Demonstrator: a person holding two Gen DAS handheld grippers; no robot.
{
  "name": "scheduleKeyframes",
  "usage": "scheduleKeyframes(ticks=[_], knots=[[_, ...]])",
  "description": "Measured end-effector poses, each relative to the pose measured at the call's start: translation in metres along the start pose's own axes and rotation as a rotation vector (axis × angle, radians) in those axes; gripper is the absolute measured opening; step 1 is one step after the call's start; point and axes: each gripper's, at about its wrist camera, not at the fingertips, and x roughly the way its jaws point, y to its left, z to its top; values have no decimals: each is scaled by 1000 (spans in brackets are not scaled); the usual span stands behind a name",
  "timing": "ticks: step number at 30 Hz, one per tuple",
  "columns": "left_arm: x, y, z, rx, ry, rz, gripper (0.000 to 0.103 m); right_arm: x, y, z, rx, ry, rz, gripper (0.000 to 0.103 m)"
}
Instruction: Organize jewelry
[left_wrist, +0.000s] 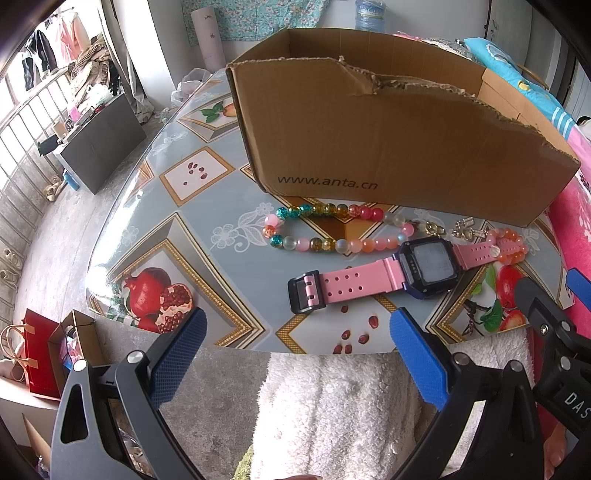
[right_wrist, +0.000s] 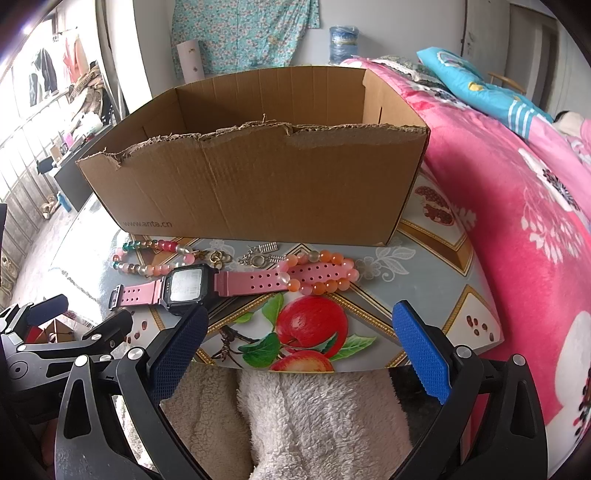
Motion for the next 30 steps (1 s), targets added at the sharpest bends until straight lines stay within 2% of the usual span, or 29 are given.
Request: scheduleKeyframes(ticks=[30], knots=[[-2, -7, -1, 17, -3, 55, 97, -2, -4, 1, 4, -5, 14, 96]])
